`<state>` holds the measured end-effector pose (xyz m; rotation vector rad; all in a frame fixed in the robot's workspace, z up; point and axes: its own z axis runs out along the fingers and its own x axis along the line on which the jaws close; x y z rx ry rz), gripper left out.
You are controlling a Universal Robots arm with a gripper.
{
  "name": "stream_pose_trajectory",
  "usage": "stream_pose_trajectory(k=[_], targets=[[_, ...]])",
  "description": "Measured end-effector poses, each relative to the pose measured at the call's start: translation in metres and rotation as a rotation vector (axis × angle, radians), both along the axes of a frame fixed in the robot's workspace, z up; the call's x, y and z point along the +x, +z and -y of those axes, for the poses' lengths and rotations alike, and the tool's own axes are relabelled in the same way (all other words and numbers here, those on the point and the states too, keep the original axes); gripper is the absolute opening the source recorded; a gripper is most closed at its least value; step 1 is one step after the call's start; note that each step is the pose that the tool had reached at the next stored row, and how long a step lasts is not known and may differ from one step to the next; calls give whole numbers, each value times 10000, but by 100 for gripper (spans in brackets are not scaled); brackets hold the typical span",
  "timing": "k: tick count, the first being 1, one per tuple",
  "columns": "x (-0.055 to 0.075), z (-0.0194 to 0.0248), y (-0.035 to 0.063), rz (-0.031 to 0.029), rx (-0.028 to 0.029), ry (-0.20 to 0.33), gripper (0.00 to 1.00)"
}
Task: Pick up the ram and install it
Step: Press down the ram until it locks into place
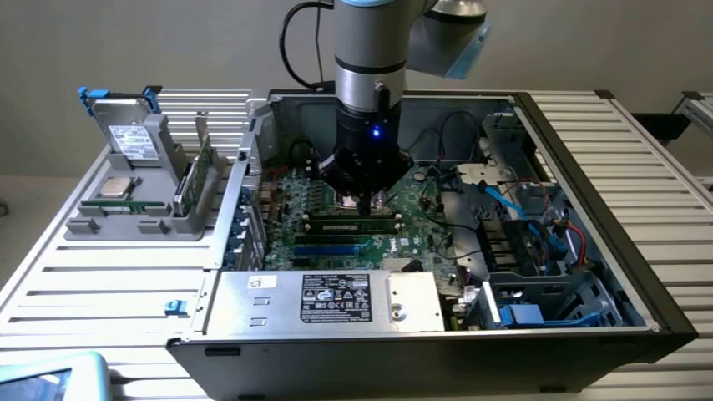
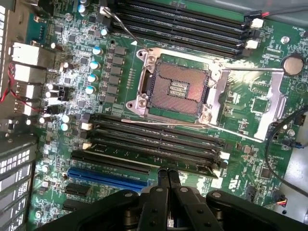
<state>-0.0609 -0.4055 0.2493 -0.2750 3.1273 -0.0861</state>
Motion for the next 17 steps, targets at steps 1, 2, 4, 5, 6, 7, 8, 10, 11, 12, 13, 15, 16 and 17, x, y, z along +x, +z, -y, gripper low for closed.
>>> stream_pose_trajectory(k=[1, 2, 4, 5, 6, 7, 8, 10, 11, 12, 13, 15, 16, 17], targets=[[0, 0, 0, 1, 1, -127, 11], [0, 0, 0, 1, 0, -257, 11], [0, 0, 0, 2, 0, -536, 11], [0, 0, 0, 3, 0, -669, 11], [0, 0, 0, 3, 0, -800, 11], [0, 0, 0, 4, 1, -934, 11], [0, 0, 0, 5, 1, -1069, 11], [0, 0, 0, 6, 0, -1349, 11], [0, 0, 0, 7, 0, -1482, 11], [0, 0, 0, 8, 0, -1615, 11], [0, 0, 0, 9, 0, -1745, 11], [0, 0, 0, 12, -2, -1991, 11], [1, -1, -1, 14, -10, -2036, 11], [1, 0, -1, 14, -12, -2036, 11]])
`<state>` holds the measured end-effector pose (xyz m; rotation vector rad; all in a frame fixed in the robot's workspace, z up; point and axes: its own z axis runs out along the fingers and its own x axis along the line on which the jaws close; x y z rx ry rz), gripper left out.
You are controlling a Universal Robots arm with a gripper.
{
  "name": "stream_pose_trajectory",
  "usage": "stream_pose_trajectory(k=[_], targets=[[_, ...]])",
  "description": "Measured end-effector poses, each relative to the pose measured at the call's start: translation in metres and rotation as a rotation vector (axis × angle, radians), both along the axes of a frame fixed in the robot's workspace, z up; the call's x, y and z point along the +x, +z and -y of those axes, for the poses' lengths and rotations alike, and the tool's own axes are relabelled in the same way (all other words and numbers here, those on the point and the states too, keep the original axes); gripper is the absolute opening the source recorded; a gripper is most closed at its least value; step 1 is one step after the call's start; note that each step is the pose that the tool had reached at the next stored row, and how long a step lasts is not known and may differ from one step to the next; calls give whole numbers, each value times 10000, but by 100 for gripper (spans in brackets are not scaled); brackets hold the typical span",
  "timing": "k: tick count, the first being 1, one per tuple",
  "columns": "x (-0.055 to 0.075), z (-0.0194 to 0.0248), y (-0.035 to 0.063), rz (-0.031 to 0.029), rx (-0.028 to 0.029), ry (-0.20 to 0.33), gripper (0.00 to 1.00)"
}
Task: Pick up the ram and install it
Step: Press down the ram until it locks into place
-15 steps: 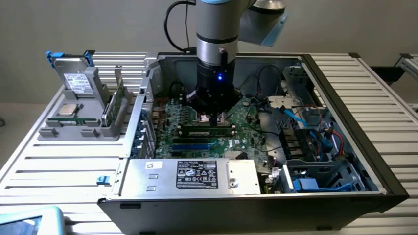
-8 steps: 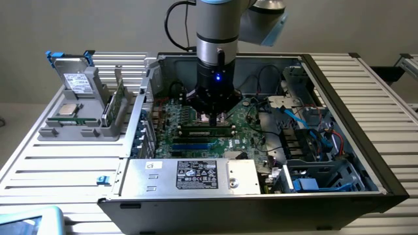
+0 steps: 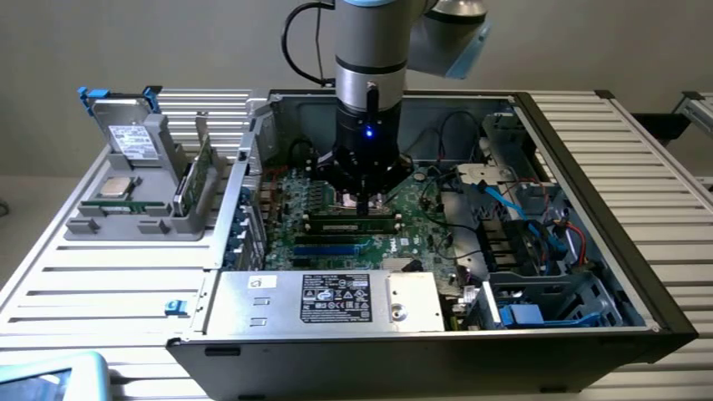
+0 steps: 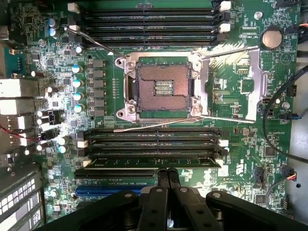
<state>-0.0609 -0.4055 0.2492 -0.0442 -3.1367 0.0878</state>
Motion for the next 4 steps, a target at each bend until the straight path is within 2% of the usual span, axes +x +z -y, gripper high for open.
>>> stream_pose_trajectory(k=[4], targets=[[0, 0, 1, 0, -2, -2, 11]])
